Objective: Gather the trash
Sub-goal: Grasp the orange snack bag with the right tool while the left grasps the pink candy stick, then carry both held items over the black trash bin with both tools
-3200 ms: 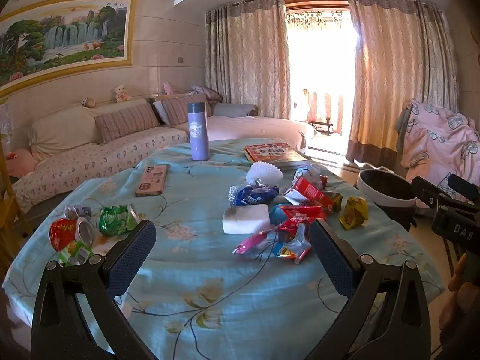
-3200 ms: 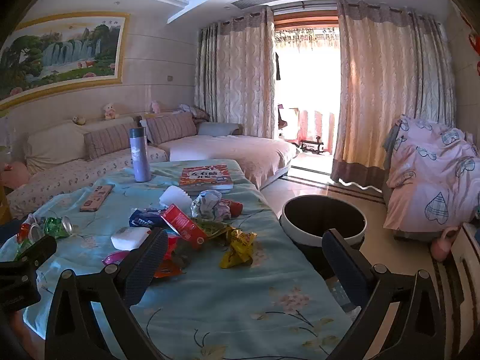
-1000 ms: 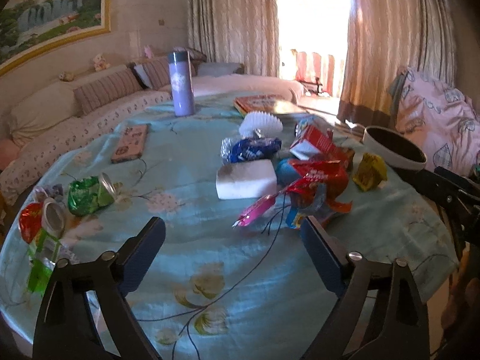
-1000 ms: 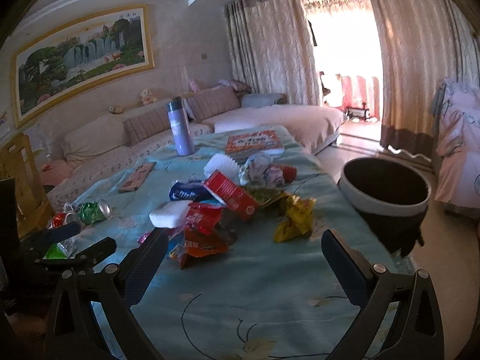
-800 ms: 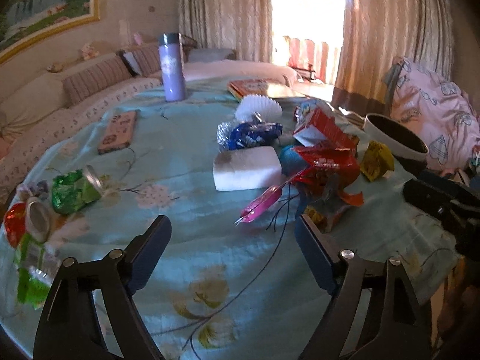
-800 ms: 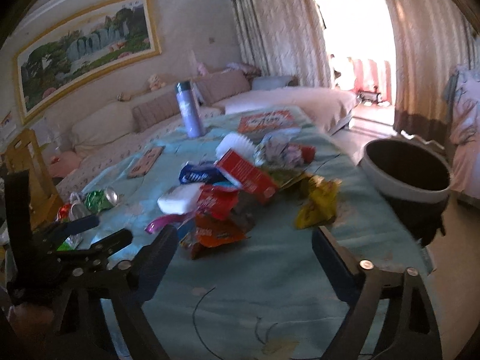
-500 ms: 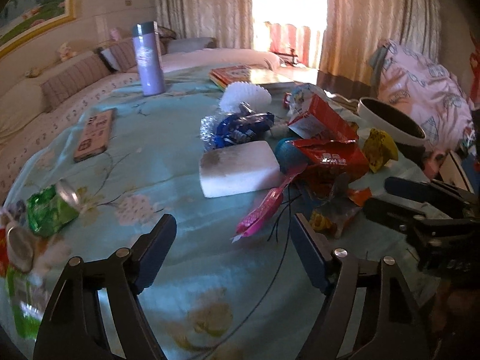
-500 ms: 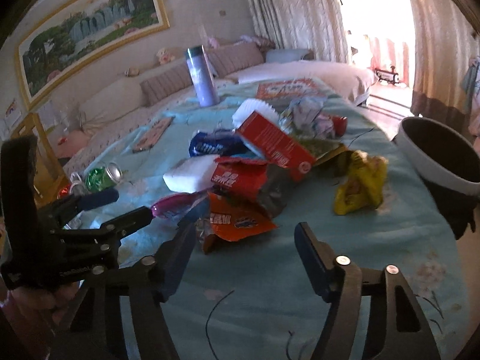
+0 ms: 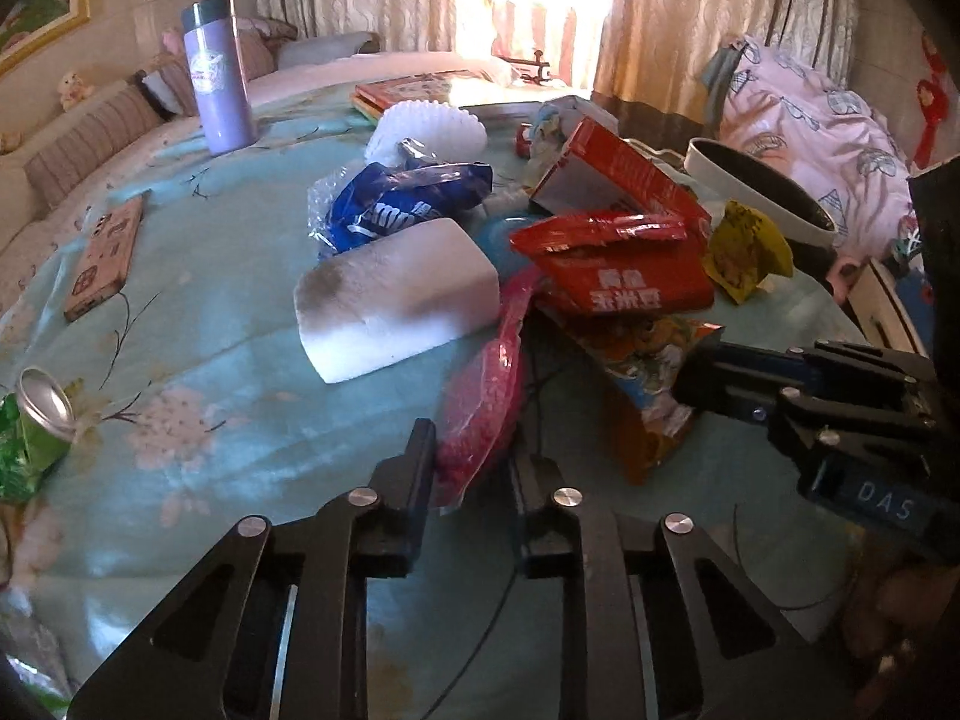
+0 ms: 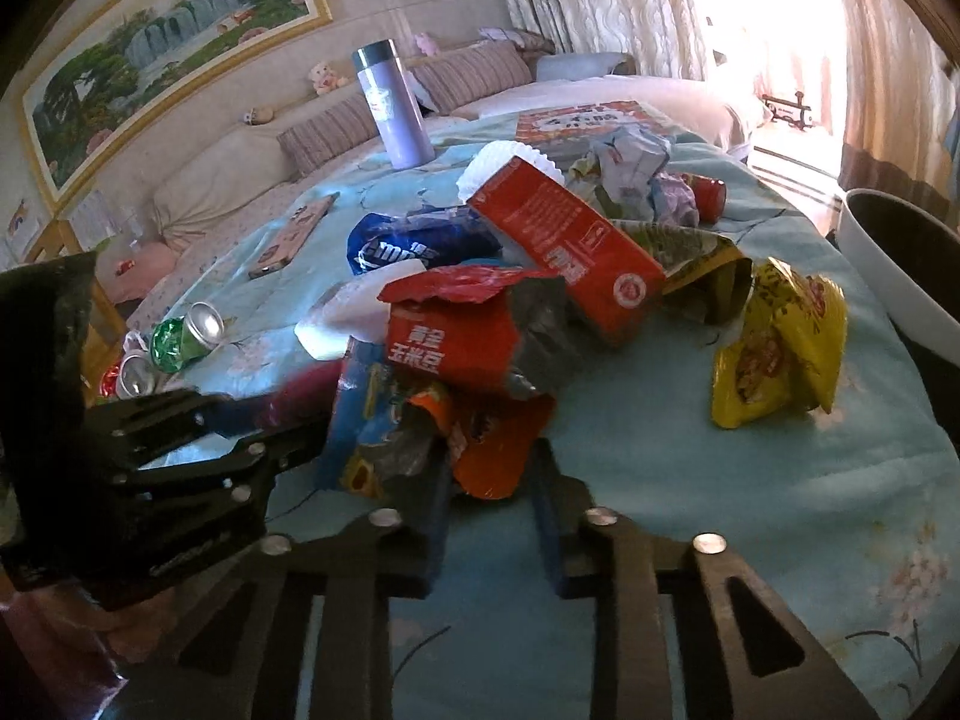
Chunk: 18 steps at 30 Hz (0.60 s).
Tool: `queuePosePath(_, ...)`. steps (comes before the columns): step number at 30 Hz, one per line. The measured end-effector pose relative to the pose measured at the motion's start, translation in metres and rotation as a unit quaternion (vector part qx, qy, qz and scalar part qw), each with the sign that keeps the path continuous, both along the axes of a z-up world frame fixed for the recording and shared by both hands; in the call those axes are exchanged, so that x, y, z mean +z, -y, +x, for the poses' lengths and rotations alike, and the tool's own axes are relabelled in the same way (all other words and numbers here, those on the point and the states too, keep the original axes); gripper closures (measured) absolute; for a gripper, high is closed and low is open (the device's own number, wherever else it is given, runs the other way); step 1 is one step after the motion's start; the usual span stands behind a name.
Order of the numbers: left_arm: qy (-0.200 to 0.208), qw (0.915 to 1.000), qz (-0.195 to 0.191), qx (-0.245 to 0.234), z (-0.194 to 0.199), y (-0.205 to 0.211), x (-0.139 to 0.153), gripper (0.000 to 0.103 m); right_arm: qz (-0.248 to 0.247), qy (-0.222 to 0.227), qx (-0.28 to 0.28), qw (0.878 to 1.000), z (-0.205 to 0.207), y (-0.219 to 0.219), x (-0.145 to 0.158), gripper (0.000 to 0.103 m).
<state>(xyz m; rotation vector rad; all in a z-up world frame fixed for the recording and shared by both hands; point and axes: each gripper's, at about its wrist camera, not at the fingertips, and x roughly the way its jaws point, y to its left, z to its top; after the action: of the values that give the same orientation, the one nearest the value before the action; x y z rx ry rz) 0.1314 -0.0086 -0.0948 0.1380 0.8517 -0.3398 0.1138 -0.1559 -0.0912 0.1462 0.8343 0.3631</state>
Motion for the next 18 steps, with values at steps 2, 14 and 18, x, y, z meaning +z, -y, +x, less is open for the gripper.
queuePosePath(2, 0.008, 1.0, 0.002, 0.001, -0.005, 0.001, 0.003, 0.086, 0.0, 0.0, 0.0, 1.0, -0.003, 0.004, 0.0, 0.086)
queuePosePath(14, 0.03, 0.9987, -0.04, -0.012, -0.051, 0.018, 0.032, 0.089, 0.026, 0.026, -0.023, 0.999, -0.035, 0.045, 0.024, 0.088)
queuePosePath(18, 0.035, 0.9977, -0.048, -0.033, -0.058, 0.037, 0.038, 0.089, 0.032, 0.032, -0.045, 0.998, -0.046, 0.067, 0.028, 0.088)
